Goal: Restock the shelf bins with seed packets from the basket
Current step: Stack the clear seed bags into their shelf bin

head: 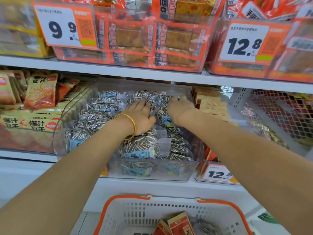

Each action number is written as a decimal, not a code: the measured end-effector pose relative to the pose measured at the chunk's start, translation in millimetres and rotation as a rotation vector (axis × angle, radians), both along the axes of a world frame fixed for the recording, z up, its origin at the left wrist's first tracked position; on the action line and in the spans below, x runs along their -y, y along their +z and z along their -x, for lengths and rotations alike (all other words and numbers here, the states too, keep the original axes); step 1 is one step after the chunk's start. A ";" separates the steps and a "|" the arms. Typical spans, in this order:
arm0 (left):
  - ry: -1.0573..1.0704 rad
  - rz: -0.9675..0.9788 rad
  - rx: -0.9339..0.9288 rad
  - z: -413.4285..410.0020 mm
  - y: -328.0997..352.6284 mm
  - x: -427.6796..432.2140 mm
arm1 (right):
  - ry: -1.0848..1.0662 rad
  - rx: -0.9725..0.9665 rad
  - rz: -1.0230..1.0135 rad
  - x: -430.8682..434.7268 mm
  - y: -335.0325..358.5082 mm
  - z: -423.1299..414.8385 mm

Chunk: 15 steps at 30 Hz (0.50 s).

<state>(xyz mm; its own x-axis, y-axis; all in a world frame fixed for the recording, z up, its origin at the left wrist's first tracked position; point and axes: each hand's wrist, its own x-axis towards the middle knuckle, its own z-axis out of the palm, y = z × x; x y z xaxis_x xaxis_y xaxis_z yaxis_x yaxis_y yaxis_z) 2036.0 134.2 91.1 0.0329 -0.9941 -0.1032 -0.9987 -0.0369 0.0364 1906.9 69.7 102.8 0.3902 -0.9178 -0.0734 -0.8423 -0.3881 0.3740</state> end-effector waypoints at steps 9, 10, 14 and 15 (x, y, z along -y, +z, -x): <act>-0.064 0.123 -0.140 -0.6 16.5 -9.6 | 0.061 0.184 0.034 -33.1 32.9 16.1; -0.092 0.203 -0.191 0.2 21.2 -19.9 | 0.089 0.221 0.048 -43.0 36.3 20.0; -0.244 0.752 -0.359 2.3 22.3 -106.8 | 0.258 0.490 0.169 -106.7 36.6 50.6; -0.272 0.810 -0.409 4.2 14.9 -136.2 | 0.305 0.592 0.162 -130.7 30.5 59.4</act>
<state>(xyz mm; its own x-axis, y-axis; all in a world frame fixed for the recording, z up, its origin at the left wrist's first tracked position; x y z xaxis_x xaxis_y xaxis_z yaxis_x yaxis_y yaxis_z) 2031.8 270.4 105.9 -0.0964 -0.7368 0.6692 -0.8734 0.3850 0.2981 1847.5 200.3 133.3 0.5647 -0.7419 0.3614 -0.7848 -0.6182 -0.0427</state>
